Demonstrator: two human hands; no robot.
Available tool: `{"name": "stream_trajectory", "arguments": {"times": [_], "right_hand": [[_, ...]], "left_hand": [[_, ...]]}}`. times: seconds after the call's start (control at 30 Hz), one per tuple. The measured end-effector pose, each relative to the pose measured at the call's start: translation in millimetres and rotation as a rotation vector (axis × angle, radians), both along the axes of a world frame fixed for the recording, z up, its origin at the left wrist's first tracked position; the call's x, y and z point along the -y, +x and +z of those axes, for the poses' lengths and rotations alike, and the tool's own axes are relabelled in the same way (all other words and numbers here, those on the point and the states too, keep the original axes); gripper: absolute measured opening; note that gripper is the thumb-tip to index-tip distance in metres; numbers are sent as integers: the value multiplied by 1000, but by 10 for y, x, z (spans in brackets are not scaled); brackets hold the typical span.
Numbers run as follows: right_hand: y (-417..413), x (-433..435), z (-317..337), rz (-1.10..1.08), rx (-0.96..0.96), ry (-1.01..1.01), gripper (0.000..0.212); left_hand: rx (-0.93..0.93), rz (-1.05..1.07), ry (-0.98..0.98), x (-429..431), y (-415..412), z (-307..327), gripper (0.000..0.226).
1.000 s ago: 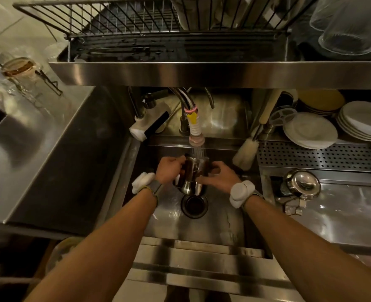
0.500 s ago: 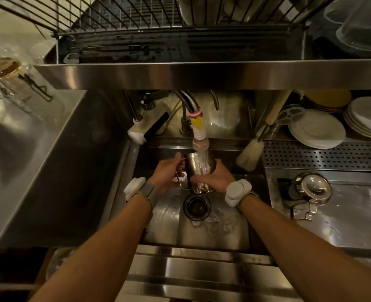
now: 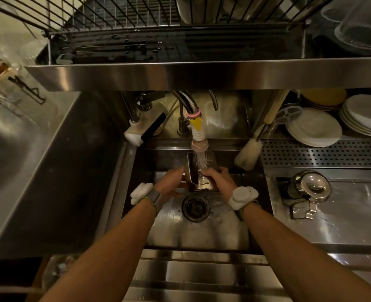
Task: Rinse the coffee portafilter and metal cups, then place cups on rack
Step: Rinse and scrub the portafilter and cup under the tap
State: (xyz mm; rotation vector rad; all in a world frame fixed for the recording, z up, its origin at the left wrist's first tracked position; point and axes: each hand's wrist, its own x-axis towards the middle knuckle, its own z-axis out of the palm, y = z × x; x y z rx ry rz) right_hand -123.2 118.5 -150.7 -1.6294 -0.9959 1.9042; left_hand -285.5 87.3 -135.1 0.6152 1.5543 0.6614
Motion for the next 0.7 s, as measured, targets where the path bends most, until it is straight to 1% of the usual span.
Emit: {"name": "stream_trajectory", "arguments": {"times": [0.03, 0.1, 0.13, 0.17, 0.2, 0.27, 0.33, 0.4, 0.47, 0.53, 0.6, 0.7], "right_hand": [[-3, 0, -6, 10, -35, -23, 82], [-32, 27, -33, 14, -104, -50, 53], [-44, 37, -57, -2, -116, -58, 43], [-52, 45, -57, -17, -114, -67, 37], [-64, 45, -46, -23, -100, -73, 34], [-90, 34, -4, -6, -58, -58, 29], [-94, 23, 36, -6, -24, -19, 27], [-96, 33, 93, -17, -7, -4, 30], [-107, 27, 140, -35, -10, -4, 32], [-117, -5, 198, -78, -26, -15, 30], [-118, -25, 239, -111, -41, -25, 28], [-103, 13, 266, -81, -52, 1, 34]], "left_hand": [[35, -20, -9, -14, 45, 2, 35], [156, -16, -16, -37, 141, -5, 33], [242, 33, -5, -53, 183, -7, 31], [300, 98, 11, -70, 213, -5, 30], [311, 145, 29, -88, 222, -16, 33], [181, 153, 66, -107, 194, -48, 37], [47, 108, 84, -116, 155, -59, 27], [16, 61, 84, -125, 133, -45, 24], [92, 56, 93, -128, 135, -1, 28], [170, 68, 107, -133, 128, 31, 29], [202, 73, 122, -117, 126, 42, 32], [215, 120, 132, -87, 142, 59, 34]]}}
